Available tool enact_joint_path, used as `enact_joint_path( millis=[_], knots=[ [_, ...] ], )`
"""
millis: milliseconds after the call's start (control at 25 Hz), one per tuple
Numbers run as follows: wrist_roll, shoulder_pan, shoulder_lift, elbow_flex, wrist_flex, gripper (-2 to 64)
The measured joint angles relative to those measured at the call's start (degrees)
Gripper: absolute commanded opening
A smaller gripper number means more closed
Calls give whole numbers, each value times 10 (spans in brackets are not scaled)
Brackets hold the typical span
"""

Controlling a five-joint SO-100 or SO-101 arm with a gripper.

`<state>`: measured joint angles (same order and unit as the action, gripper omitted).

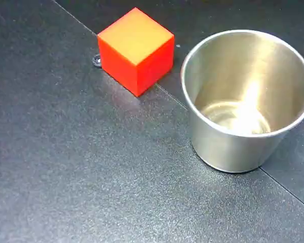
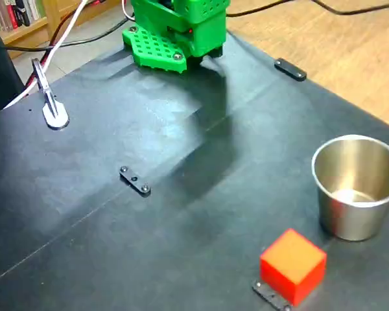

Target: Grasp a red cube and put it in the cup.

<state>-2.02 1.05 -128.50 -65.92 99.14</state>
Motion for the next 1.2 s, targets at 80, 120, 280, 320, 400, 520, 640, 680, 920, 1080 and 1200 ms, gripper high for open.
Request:
enact_joint_path(
  millis=[80, 120, 280, 320, 400, 520, 640, 680, 920, 1080, 1200],
  knots=[
    [0, 0, 0, 0, 0, 219],
    [0, 0, 0, 0, 0, 219],
    [-3, 6, 4, 0, 0, 219],
    [-3, 18, 6, 0, -1, 219],
    [-3, 47, 10, 0, -4, 218],
    [-3, 98, 31, 0, -4, 219],
    [-6, 152, 102, 0, -4, 222],
    [-6, 172, 124, 0, -7, 222],
    [-6, 248, 242, 50, -92, 222],
    [-9, 287, 327, 77, -199, 222],
    [-53, 291, 380, 93, -219, 222]
  ],
)
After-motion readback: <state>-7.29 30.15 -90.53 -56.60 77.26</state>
